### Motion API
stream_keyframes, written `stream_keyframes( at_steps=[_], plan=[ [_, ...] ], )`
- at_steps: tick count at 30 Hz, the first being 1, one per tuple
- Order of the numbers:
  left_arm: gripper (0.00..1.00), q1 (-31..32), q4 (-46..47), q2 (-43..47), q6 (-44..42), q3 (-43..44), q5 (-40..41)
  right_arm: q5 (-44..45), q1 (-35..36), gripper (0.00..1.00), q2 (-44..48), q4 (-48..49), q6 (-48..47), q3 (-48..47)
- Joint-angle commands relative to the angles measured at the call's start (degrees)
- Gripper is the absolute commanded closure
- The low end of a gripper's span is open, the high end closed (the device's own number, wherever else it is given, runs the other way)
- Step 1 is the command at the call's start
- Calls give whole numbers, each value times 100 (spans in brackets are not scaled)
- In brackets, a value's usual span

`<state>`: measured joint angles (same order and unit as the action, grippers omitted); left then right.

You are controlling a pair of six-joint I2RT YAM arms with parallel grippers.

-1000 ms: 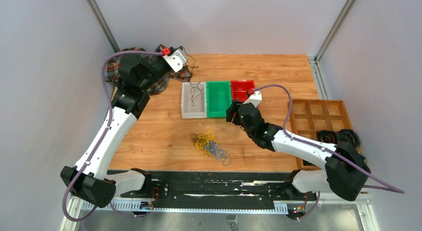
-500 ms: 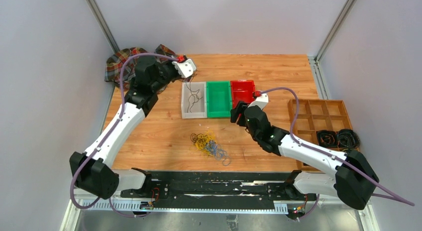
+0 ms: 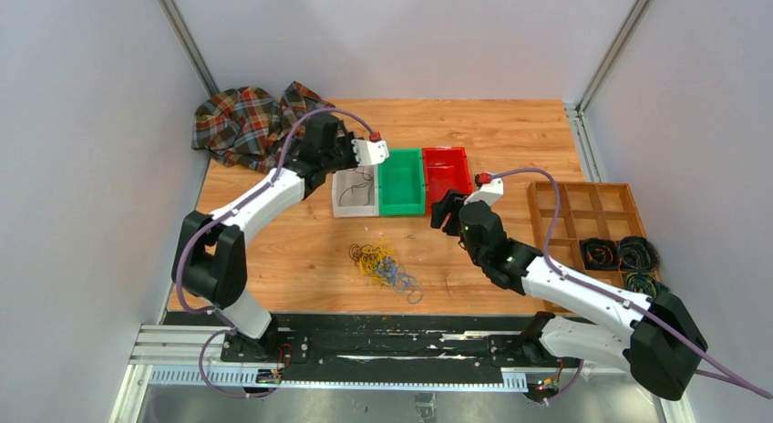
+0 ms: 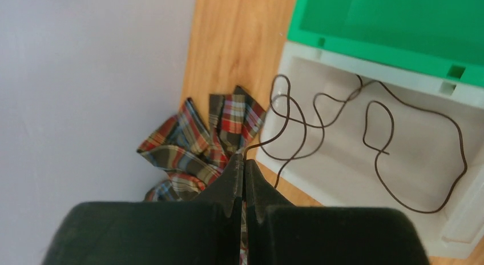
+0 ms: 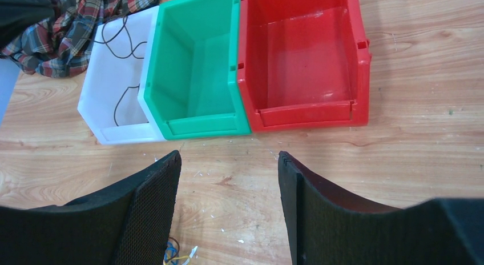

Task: Untangle the cables

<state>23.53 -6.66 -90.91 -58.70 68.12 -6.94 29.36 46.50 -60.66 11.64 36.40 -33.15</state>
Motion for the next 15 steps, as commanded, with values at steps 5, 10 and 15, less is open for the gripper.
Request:
stream_keyframes(
  at_steps=[5, 10, 15],
  plan=[
    [99, 145, -628, -547, 186, 162, 263, 152, -230, 37, -31, -64, 87, 164],
    [100, 222, -1020, -948, 626, 392, 124, 127, -266, 37, -79, -124, 105, 160],
    [100, 231, -870, -1324, 798, 370, 167, 97, -290, 37, -116, -234, 152, 151]
  ],
)
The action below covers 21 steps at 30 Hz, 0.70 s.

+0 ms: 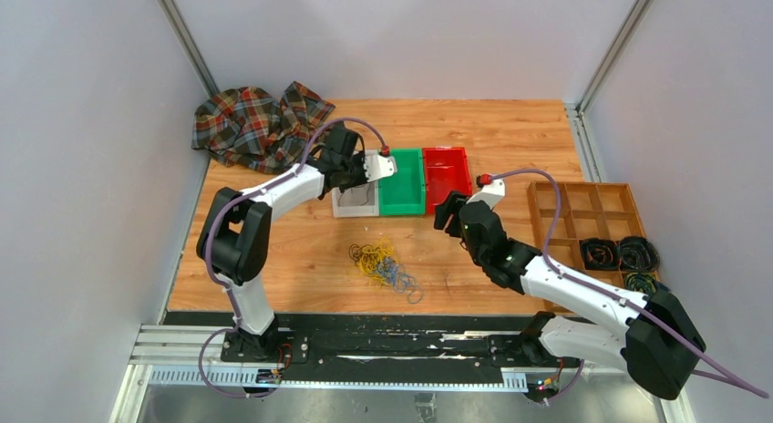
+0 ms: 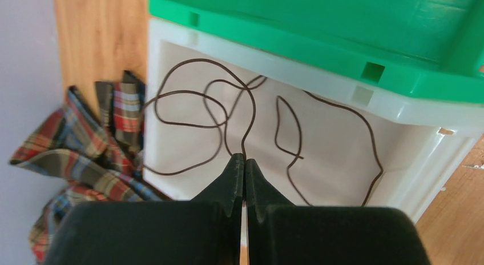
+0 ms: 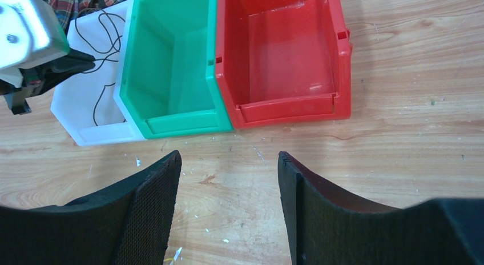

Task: Untangle the cables

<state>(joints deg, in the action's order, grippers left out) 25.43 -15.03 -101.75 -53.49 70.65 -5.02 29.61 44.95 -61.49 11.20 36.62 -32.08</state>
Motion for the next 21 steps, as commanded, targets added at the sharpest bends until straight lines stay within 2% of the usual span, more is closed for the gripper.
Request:
stream_keyframes(
  at_steps=[1, 7, 10, 13, 18, 20, 21],
  plan=[
    [100, 41, 24, -307, 311, 103, 13, 64, -141, 37, -36, -206, 141, 36],
    [99, 44, 212, -529, 555, 56, 172, -78, -138, 38, -177, -305, 161, -163],
    [93, 37, -99, -406, 850, 322, 116, -143, -141, 38, -191, -377, 145, -272],
    [72, -27, -967, -290, 1114, 945, -200, -194, -137, 38, -128, -399, 120, -310],
    [27, -134, -2895, -213, 1113, 1995, -915, -321, -134, 38, -60, -497, 60, -379],
    [13, -197, -3238, -77, 1133, 2137, -1114, -346, -130, 37, -25, -554, 47, -402],
    [9, -224, -3305, 17, 1105, 2115, -1168, -350, -134, 37, -16, -565, 51, -403]
  ],
)
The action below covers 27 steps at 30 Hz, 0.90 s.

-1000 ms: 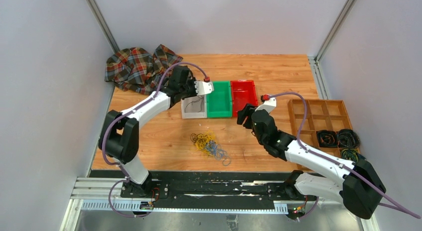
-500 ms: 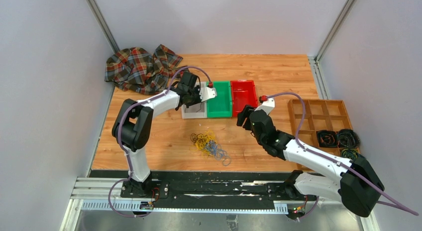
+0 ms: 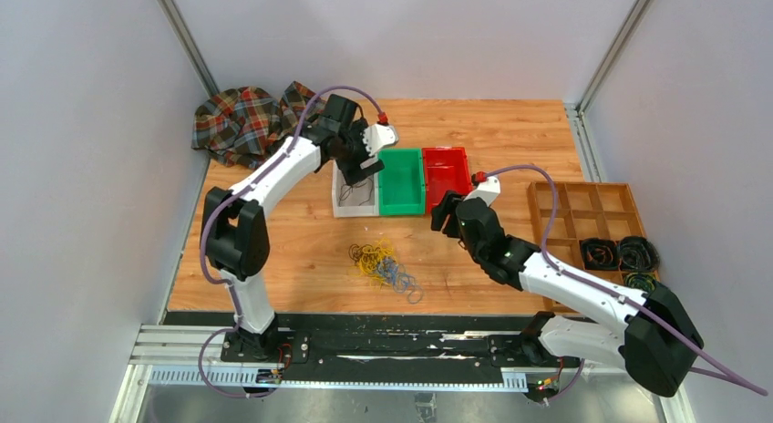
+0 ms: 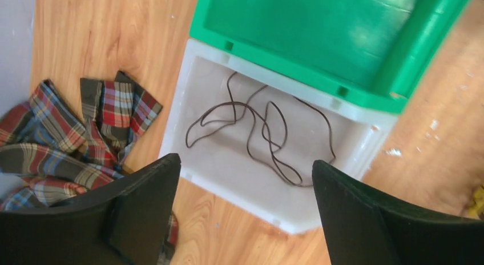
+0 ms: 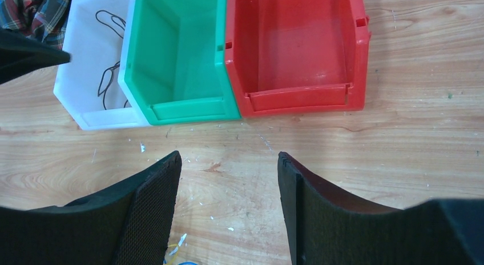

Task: Untangle the cables

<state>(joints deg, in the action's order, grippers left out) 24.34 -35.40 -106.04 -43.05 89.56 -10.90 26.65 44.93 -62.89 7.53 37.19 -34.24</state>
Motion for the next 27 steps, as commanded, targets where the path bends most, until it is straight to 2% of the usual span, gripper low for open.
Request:
stream_keyframes(
  at_steps=[1, 5, 9, 15, 20, 23, 27],
  plan=[
    [7, -127, -1315, 543, -14, 190, -586, -152, -133, 37, 122, -207, -9, -177],
    [5, -127, -1763, 846, -151, 144, -818, -413, -131, 36, 168, -247, -37, -185],
    [5, 15, -2182, 1257, -179, -443, -1369, -485, -129, 36, 209, -363, -12, -164],
    [10, 488, -2391, 1769, -395, -1681, -1865, -777, -120, 37, 256, -417, 49, -56],
    [17, 598, -2378, 1616, 26, -1978, -2413, -906, -119, 37, 301, -563, 104, -32],
    [23, 598, -1989, 1535, 678, -2046, -2452, -947, -116, 38, 359, -573, 150, 21],
    [29, 599, -1108, 1825, 1084, -2514, -2309, -952, -83, 38, 393, -585, 175, 34]
  ],
)
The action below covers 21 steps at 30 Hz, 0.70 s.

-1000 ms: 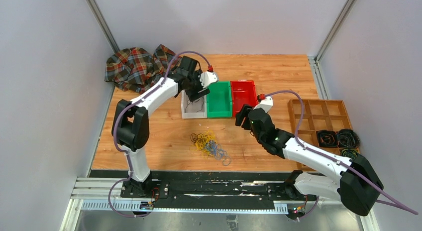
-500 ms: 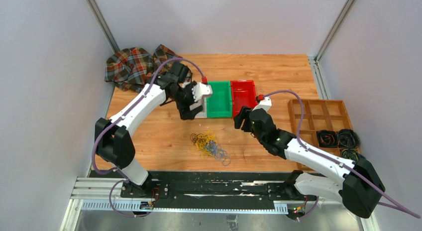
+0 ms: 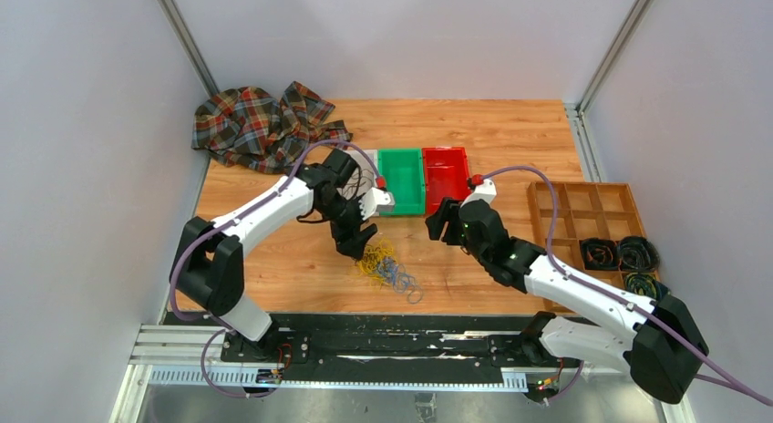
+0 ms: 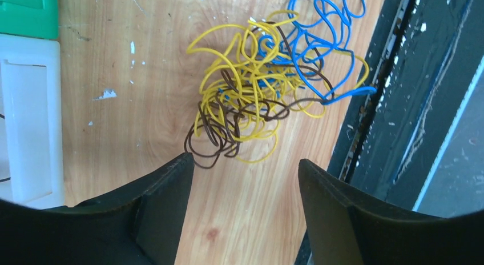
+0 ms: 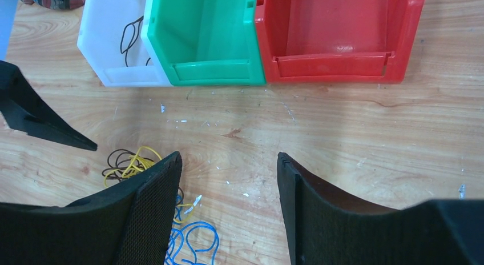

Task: Untangle the cables

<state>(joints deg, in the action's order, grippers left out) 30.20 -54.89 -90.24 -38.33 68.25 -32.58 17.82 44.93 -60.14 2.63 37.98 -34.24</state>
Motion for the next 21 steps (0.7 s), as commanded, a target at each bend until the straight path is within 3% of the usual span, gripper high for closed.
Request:
stream_keyframes(
  at_steps=[1, 8, 12, 21],
  plan=[
    [30, 17, 1020, 364, 627, -519, -108, -69, -84, 38, 117, -98, 100, 24],
    [32, 65, 1339, 378, 368, -950, 286, -77, -47, 39, 83, -111, 87, -62],
    [39, 65, 1808, 325, 432, -1162, 704, -80, 1, 39, 82, -108, 113, -74],
    [72, 65, 2403, 403, 776, -1366, 1095, 32, 96, 39, 214, -125, 136, -11]
  ],
)
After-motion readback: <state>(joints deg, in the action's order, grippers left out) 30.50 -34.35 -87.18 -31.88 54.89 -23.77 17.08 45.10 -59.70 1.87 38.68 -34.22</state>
